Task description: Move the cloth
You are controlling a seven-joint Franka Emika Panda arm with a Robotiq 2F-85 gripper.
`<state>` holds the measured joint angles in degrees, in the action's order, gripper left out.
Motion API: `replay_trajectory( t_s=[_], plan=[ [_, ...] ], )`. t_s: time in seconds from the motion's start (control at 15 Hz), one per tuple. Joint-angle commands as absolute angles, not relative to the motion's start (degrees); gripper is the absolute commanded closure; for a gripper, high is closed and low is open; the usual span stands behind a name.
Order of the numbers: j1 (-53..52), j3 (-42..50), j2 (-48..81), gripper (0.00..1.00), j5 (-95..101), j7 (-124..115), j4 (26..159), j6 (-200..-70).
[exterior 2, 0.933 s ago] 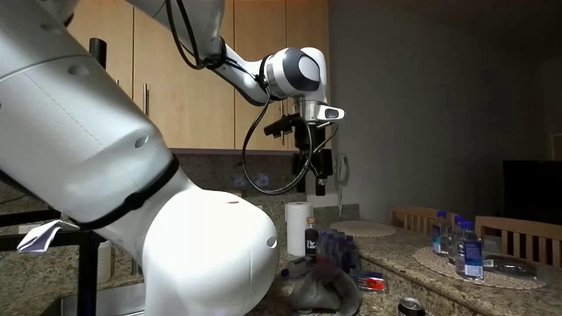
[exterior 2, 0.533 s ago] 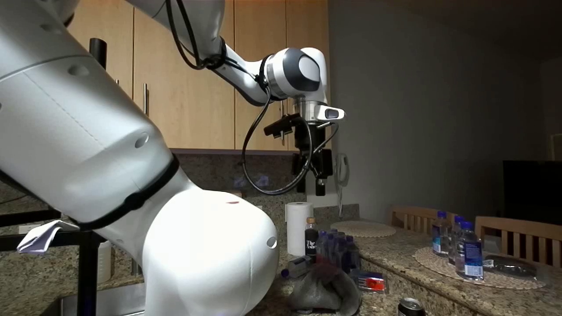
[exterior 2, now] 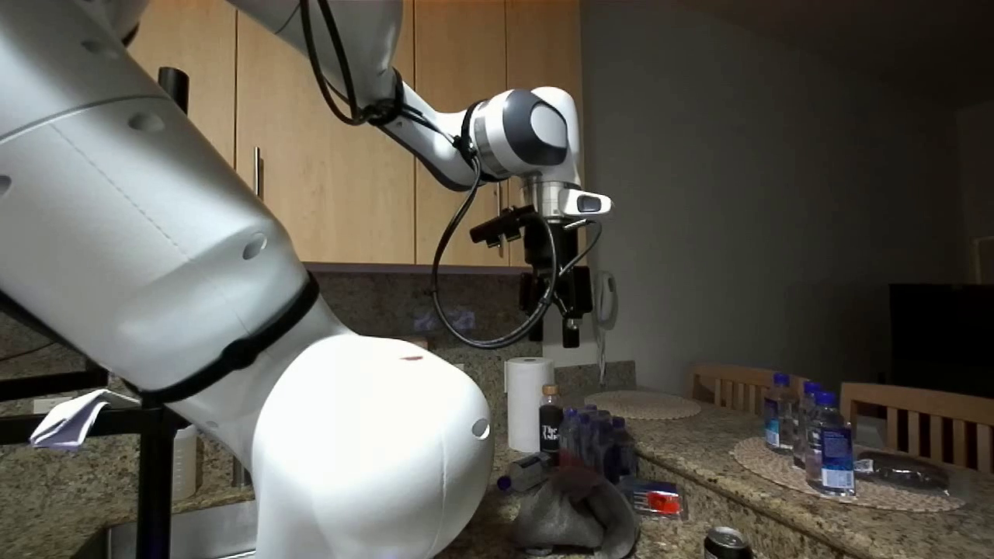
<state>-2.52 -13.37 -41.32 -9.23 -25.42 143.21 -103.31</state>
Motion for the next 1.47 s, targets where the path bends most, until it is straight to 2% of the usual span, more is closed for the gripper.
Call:
replay_trajectory(
  t_s=[0.0, 0.67, 0.93, 1.0, 1.4],
  plan=[
    [-3.32, -14.2, -35.33, 0.0, -10.12, -23.9, 141.76, -109.3],
    [-8.81, -20.43, -19.29, 0.0, -9.06, -29.6, 140.77, -135.26],
    [-8.83, -24.37, -12.6, 0.0, -3.71, -36.61, 139.55, -136.83],
    [-10.02, -22.15, -15.52, 0.0, -5.74, -33.39, 140.76, -135.72],
    [-10.35, -22.67, -12.39, 0.0, -4.34, -35.12, 139.38, -135.79]
  ],
)
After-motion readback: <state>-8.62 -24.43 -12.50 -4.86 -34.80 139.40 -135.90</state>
